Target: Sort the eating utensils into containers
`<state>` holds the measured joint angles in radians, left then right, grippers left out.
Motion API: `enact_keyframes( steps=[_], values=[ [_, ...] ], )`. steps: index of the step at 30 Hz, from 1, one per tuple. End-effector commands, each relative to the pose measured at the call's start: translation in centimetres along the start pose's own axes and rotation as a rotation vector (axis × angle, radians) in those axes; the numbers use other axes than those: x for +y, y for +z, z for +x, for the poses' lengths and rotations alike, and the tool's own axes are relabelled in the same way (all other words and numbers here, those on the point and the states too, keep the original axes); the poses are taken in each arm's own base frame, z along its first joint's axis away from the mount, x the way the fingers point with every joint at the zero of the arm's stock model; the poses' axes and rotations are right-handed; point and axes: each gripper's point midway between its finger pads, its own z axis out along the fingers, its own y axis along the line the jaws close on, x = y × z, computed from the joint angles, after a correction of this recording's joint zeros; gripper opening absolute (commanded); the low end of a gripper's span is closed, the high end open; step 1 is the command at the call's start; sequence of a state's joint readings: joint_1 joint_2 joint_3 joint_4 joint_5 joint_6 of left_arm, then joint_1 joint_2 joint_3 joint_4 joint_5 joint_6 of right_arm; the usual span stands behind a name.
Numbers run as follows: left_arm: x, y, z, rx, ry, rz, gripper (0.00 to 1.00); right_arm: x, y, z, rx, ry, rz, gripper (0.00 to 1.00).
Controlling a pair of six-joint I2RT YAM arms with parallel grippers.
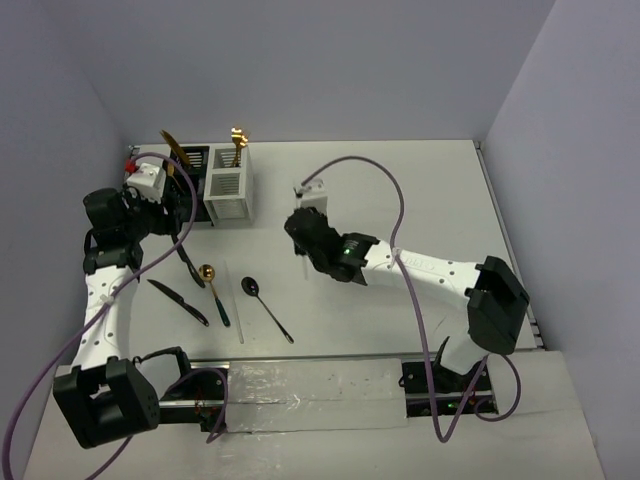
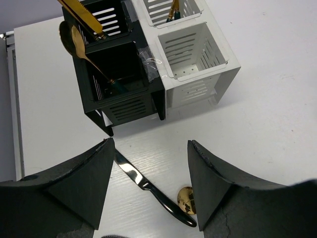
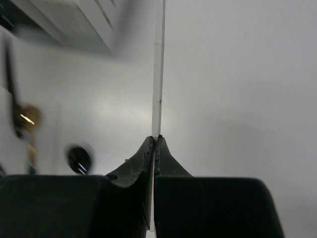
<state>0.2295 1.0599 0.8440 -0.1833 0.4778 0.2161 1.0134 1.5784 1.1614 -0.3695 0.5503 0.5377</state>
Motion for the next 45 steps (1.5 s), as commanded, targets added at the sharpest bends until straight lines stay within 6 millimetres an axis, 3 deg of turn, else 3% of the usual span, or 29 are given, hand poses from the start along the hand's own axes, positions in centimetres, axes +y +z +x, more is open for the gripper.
enact_keyframes(
  steps=[1, 2, 3, 6, 7, 8, 10, 11, 16, 20, 24, 25, 26, 28, 30, 33, 37, 40, 42, 43, 45],
  values=[
    [0.2, -1.1, -1.4, -0.042, -0.011, -0.031, 0.7, 3.2, -4.1, -16.9, -0.544, 0.113, -0.11, 0.0],
    [0.3, -1.2, -1.3, -0.041, -0.009, -0.043, 0.7, 3.8, -4.5, -19.1, -0.617, 0.095, -0.138, 0.0],
    [0.7, -1.3, -0.8, -0.042, -0.019, -0.068, 0.7, 5.0, -5.2, -22.5, -0.733, 0.168, -0.181, 0.0],
    [2.0, -1.3, 0.6, -0.027, -0.053, -0.14, 0.7, 7.5, -4.7, -28.0, -0.882, 0.248, -0.25, 0.0],
    [2.3, -1.3, 0.8, -0.025, -0.06, -0.154, 0.7, 8.1, -4.2, -29.0, -0.908, 0.268, -0.265, 0.0],
    [2.4, -1.3, 1.2, -0.019, -0.072, -0.157, 0.7, 9.5, -2.4, -30.3, -0.937, 0.28, -0.278, 0.0],
    [2.8, -1.4, 1.8, -0.016, -0.083, -0.173, 0.7, 10.6, -1.4, -32.0, -1.016, 0.293, -0.28, 0.0],
    [3.2, -1.5, 1.9, -0.014, -0.084, -0.191, 0.7, 11.9, 0.7, -32.4, -1.035, 0.296, -0.265, 0.0],
    [3.9, -1.6, 2.2, -0.016, -0.104, -0.223, 0.68, 13.1, 6.2, -32.0, -1.048, 0.32, -0.189, 0.0],
    [4.1, -1.2, 2.6, -0.002, -0.114, -0.223, 0.67, 13.7, 10.9, -28.9, -0.931, 0.353, -0.223, 0.0],
    [4.2, -1.2, 2.3, -0.007, -0.115, -0.221, 0.67, 14.6, 14.2, -25.4, -0.854, 0.331, -0.19, 0.0],
    [4.2, -1.3, 2.3, -0.007, -0.114, -0.224, 0.66, 15.3, 14.1, -25.5, -0.849, 0.328, -0.206, 0.0],
    [4.3, -1.3, 2.2, -0.005, -0.113, -0.226, 0.66, 15.7, 15.8, -23.8, -0.794, 0.295, -0.197, 0.0],
    [4.3, -1.5, 1.9, -0.007, -0.112, -0.23, 0.66, 16.1, 16.9, -22.3, -0.748, 0.301, -0.206, 0.0],
    [4.4, -1.6, 1.7, -0.008, -0.111, -0.23, 0.66, 16.0, 15.5, -23.0, -0.777, 0.326, -0.227, 0.0],
    [4.4, -1.6, 1.7, -0.012, -0.108, -0.234, 0.66, 15.6, 15.6, -22.4, -0.76, 0.302, -0.203, 0.04],
    [4.4, -1.7, 1.6, -0.017, -0.103, -0.235, 0.66, 14.8, 14.7, -22.0, -0.765, 0.268, -0.199, 0.53],
    [4.5, -2.0, 1.3, -0.022, -0.1, -0.239, 0.66, 14.7, 12.0, -22.8, -0.802, 0.248, -0.248, 0.7],
    [4.7, -2.2, 1.0, -0.027, -0.096, -0.249, 0.66, 15.2, 9.5, -23.5, -0.836, 0.201, -0.264, 0.73],
    [4.7, -2.3, 1.0, -0.028, -0.095, -0.254, 0.66, 14.9, 7.2, -24.3, -0.853, 0.189, -0.275, 0.75],
    [5.2, -2.7, 0.6, -0.035, -0.095, -0.278, 0.67, 16.1, 5.0, -23.5, -0.805, 0.132, -0.326, 0.78]
  ],
)
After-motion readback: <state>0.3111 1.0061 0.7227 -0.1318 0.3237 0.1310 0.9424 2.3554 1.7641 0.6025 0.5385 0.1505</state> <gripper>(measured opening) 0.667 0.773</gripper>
